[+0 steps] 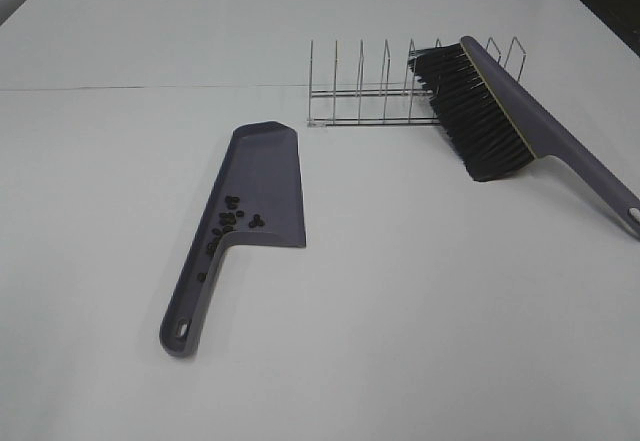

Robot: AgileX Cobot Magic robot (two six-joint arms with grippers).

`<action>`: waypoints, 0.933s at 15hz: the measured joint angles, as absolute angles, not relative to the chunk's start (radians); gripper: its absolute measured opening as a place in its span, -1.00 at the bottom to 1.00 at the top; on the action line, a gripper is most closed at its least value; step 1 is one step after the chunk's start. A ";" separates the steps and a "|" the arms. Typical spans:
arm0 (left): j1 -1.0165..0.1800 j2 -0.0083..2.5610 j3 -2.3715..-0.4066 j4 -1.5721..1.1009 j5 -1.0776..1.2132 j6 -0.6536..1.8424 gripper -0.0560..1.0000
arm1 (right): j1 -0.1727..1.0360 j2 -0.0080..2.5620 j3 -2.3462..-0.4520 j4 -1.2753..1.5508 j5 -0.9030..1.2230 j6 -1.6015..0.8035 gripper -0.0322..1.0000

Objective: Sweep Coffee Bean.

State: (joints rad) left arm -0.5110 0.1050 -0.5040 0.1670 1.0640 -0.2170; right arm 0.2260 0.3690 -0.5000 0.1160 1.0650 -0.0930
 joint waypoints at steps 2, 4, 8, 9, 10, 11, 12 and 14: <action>-0.511 0.105 -0.504 0.167 1.064 -0.217 0.46 | 0.226 0.369 -0.500 0.116 1.065 -0.093 0.60; -0.504 0.105 -0.504 0.166 1.064 -0.217 0.46 | 0.214 0.368 -0.500 0.118 1.065 -0.093 0.60; -0.243 0.103 -0.503 0.166 1.064 -0.217 0.46 | 0.039 0.274 -0.500 0.119 1.063 -0.093 0.60; -0.202 0.097 -0.503 0.166 1.064 -0.217 0.46 | 0.014 0.250 -0.500 0.119 1.062 -0.093 0.60; -0.141 0.081 -0.503 0.166 1.064 -0.217 0.46 | -0.023 0.200 -0.500 0.119 1.062 -0.093 0.60; -0.072 0.027 -0.503 0.166 1.064 -0.217 0.46 | -0.060 0.105 -0.500 0.119 1.062 -0.093 0.60; -0.064 0.004 -0.503 0.166 1.064 -0.217 0.46 | -0.061 0.063 -0.500 0.124 1.062 -0.093 0.60; -0.062 -0.003 -0.503 0.166 1.064 -0.217 0.46 | -0.061 0.000 -0.500 0.127 1.062 -0.093 0.59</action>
